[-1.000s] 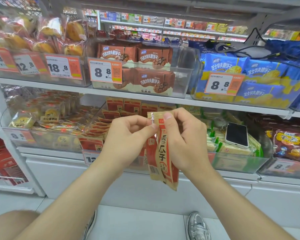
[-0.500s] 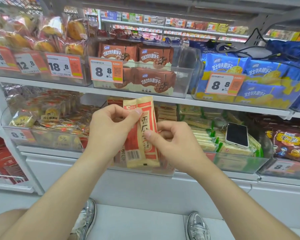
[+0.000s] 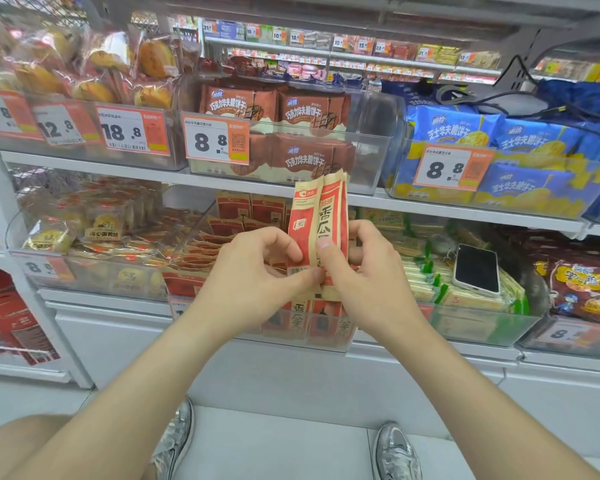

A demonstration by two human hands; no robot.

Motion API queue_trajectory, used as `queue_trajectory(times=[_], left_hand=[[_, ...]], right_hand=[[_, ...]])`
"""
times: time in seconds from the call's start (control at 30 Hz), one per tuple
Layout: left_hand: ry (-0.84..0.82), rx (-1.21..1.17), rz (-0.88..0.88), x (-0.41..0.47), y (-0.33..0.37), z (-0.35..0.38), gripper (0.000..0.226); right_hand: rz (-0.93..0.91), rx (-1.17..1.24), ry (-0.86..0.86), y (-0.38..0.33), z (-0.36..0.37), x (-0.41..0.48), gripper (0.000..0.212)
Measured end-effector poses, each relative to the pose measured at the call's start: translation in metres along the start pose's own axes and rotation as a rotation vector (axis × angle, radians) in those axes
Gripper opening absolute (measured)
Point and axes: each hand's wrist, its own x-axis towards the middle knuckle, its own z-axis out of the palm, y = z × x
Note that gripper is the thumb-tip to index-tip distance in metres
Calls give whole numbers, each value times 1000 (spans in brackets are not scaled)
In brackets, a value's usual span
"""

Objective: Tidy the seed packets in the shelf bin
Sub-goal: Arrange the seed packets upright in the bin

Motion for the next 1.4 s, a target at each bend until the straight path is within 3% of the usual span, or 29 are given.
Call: queue_trajectory(times=[0.27, 0.47, 0.63, 0.77, 0.87, 1.03, 1.23, 1.4], left_hand=[[-24, -135, -107, 3, 6, -2, 12], [-81, -207, -140, 5, 6, -10, 9], [-97, -252, -117, 7, 2, -7, 4], [-130, -393, -149, 6, 2, -4, 31], [-141, -399, -116, 3, 5, -5, 56], [-125, -365, -112, 4, 6, -9, 41], [-137, -342, -118, 4, 3, -7, 39], [-81, -370, -128, 5, 0, -5, 59]], right_hand=[[-48, -8, 29, 2, 0, 1, 35], [45, 165, -21, -3, 2, -1, 23], [65, 292, -113, -10, 0, -3, 27], [-82, 209, -156, -10, -1, -4, 28], [-73, 271, -138, -11, -2, -5, 21], [-4, 315, -93, -11, -4, -4, 13], [38, 348, -58, -6, -4, 0, 11], [12, 298, -193, -8, -6, 0, 16]])
